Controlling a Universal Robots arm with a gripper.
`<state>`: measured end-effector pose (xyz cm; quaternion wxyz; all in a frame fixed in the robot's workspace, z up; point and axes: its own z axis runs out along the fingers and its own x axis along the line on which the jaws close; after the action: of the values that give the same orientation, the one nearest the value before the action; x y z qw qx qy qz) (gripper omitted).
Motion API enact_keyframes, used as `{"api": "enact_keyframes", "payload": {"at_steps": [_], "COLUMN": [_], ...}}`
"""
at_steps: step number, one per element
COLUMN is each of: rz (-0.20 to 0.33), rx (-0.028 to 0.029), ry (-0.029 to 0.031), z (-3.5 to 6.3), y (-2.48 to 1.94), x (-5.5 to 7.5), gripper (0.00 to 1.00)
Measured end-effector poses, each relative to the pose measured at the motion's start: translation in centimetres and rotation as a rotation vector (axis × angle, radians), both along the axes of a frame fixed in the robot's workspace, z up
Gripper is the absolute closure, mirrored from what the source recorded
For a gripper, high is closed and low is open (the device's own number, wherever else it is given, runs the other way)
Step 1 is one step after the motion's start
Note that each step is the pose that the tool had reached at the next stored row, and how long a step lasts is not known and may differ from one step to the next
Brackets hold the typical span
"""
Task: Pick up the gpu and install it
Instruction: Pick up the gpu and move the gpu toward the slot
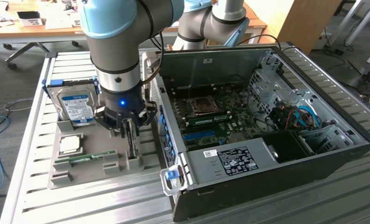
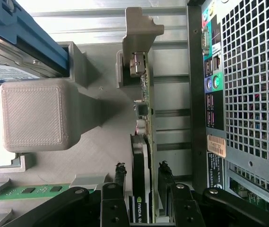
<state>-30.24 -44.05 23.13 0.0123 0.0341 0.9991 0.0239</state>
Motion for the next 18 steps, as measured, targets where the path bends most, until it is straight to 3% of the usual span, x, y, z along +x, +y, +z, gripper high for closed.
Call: {"api": "enact_keyframes", "payload": {"at_steps": [2, 3, 12, 15, 18], "rz": [0.000, 0.000, 0.000, 0.000, 0.000], "rx": [0.0000, 0.0001, 0.0000, 0.0000, 0.0000], "ry": [0.0000, 0.0000, 0.0001, 0.0001, 0.0000], "z": [0.00, 0.00, 0.00, 0.00, 0.00], "y": [0.00, 0.00, 0.00, 0.00, 0.00], "x": [0.00, 0.00, 0.00, 0.00, 0.00], "gripper": [0.60, 0.67, 0.67, 0.73, 0.73]}}
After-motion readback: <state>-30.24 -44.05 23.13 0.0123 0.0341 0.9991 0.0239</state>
